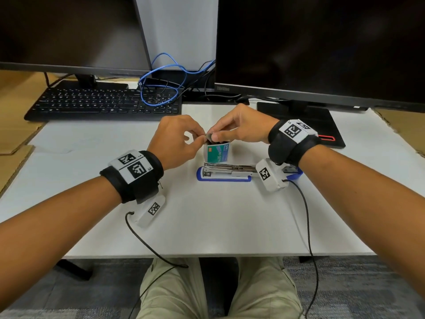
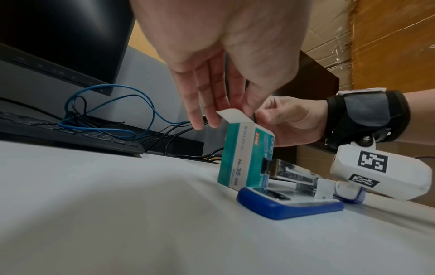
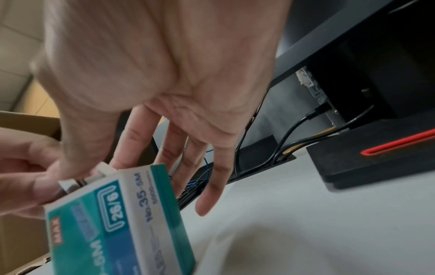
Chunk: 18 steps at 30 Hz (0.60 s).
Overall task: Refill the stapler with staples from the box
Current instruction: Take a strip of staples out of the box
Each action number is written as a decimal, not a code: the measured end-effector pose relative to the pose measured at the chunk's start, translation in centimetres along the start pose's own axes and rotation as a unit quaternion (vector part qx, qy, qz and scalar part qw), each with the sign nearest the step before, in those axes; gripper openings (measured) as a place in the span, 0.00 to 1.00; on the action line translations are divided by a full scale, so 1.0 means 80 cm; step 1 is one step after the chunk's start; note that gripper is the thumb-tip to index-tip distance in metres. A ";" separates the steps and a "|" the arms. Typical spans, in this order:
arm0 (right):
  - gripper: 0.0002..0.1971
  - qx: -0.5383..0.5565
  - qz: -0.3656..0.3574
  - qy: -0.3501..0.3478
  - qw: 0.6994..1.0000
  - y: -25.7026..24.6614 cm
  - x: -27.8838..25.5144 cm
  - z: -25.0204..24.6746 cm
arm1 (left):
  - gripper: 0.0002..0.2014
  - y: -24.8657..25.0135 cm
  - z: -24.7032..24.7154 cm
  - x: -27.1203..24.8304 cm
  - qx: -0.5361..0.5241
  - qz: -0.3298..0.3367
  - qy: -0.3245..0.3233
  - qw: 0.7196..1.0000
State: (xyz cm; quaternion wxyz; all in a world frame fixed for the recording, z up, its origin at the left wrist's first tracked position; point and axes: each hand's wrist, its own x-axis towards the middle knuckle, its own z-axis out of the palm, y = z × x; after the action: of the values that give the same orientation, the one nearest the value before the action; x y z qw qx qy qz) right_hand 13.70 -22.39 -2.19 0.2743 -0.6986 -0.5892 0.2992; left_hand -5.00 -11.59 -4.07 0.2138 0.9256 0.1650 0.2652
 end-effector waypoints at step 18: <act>0.16 -0.062 -0.061 0.103 0.991 -0.021 -0.011 -0.007 | 0.09 0.022 -0.013 0.016 -0.089 -0.042 0.112 0.989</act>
State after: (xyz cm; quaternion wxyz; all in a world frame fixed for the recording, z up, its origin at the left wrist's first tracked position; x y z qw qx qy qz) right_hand 12.93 -23.06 -0.48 0.3072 -0.7042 -0.6168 0.1708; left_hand -4.21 -12.21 -1.92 0.2868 0.8594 0.2024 0.3718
